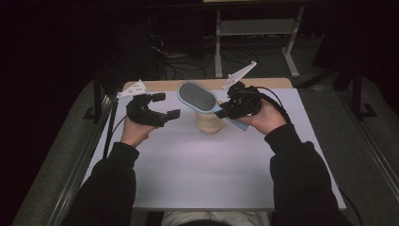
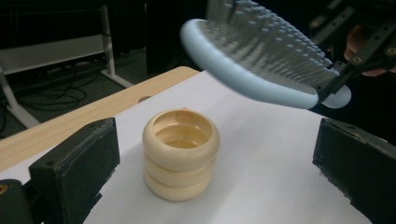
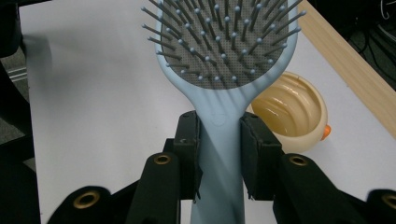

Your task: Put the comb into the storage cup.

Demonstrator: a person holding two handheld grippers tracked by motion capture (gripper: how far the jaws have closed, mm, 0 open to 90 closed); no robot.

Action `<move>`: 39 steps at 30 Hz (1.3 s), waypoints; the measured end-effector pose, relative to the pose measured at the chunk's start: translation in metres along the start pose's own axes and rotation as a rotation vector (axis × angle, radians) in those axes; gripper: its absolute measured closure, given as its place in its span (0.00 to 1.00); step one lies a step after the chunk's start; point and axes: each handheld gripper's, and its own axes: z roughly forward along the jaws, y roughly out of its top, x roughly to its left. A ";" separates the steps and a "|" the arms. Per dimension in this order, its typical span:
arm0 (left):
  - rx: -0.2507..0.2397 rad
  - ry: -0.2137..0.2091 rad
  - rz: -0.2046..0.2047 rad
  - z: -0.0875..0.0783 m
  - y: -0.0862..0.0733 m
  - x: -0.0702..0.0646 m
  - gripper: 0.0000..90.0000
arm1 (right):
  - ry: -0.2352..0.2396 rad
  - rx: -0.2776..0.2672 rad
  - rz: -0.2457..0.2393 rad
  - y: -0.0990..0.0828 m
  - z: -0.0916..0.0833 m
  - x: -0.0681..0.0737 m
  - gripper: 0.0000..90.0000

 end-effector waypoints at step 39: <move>-0.109 -0.187 -0.356 0.041 0.017 0.001 0.46 | -0.025 -0.028 -0.050 0.016 0.030 0.006 0.77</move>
